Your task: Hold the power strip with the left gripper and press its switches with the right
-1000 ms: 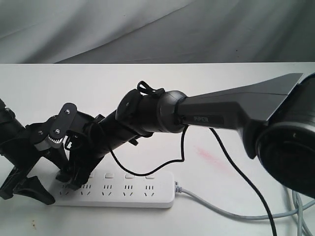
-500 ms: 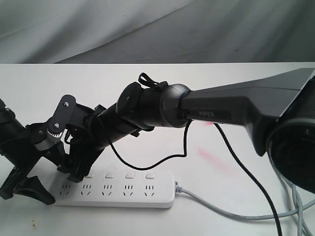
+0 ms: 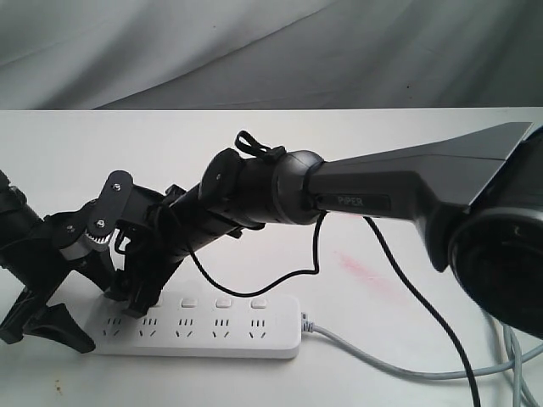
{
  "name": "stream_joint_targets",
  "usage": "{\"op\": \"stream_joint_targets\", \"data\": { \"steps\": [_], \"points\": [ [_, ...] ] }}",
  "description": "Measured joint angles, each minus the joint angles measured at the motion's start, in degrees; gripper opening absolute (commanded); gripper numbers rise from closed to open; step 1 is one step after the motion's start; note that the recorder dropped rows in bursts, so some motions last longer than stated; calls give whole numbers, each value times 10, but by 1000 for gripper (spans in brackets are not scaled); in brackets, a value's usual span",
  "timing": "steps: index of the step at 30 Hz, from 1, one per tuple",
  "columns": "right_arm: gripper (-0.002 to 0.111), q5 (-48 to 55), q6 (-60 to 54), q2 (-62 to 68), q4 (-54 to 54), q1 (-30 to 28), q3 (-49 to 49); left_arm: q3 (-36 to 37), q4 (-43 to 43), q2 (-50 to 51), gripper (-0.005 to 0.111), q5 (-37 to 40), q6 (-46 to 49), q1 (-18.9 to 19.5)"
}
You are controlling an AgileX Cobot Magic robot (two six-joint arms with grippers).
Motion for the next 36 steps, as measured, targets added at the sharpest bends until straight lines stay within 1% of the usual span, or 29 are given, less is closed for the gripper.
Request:
{"op": "stream_joint_targets", "data": {
  "steps": [19,26,36],
  "points": [
    [75,-4,14,7,-33,0,-4,0,0,0,42,0,0,0],
    [75,20,34,7,-57,0,-8,0,1,0,42,-1,0,0],
    [75,32,36,8,-61,0,-8,0,1,0,42,-1,0,0]
  ]
}}
